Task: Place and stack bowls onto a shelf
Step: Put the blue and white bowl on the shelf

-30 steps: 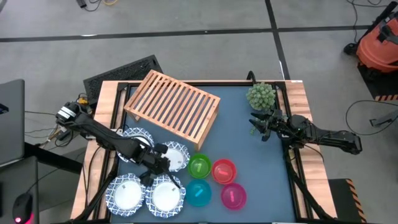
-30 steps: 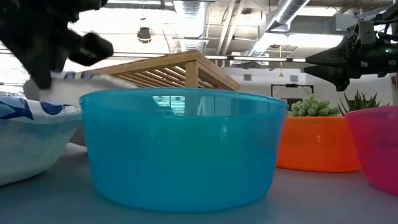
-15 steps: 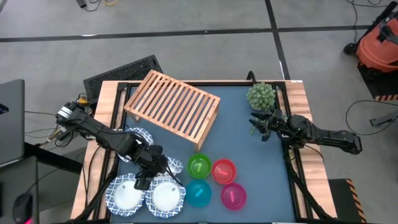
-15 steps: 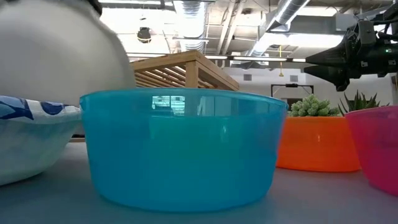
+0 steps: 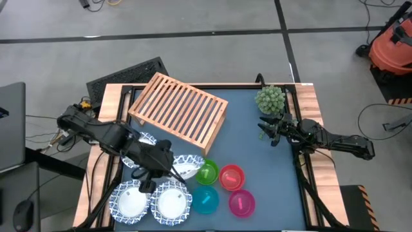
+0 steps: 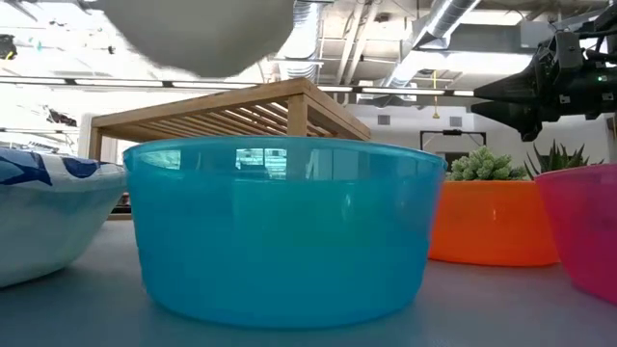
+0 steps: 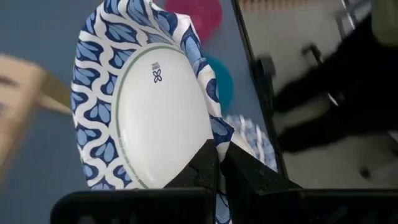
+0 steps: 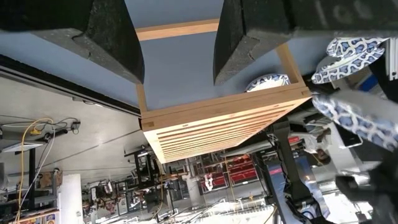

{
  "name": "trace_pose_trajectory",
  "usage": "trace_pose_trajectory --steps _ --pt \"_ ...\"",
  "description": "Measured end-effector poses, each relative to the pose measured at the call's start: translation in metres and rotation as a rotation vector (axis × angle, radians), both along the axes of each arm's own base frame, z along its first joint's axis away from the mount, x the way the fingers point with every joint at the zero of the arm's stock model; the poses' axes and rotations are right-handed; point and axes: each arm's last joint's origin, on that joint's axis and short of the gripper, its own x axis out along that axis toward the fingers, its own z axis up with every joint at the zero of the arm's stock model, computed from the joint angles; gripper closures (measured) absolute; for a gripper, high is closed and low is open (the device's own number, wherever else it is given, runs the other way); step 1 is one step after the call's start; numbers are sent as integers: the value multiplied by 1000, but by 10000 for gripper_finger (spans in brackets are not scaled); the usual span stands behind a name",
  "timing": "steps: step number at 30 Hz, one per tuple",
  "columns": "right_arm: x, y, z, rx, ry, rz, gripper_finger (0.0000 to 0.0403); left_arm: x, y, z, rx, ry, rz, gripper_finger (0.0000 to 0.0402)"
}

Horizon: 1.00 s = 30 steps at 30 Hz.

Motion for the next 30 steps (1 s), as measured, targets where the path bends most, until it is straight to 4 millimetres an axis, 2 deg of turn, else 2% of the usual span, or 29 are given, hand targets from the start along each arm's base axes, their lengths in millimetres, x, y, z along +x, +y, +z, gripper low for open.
trace_pose_trajectory --steps 4,7,13,24,30 --pt "0 0 0 0 1 1 184 -2 5 29 86 -156 52 401" --pt "0 0 0 0 0 0 184 -3 11 47 211 -280 105 401" --pt "0 0 0 0 1 0 184 3 30 57 459 -371 205 401" --pt "0 0 0 0 1 1 184 26 67 19 759 -176 116 401" --pt "0 0 0 0 0 -1 184 57 70 -11 877 -52 -6 401"
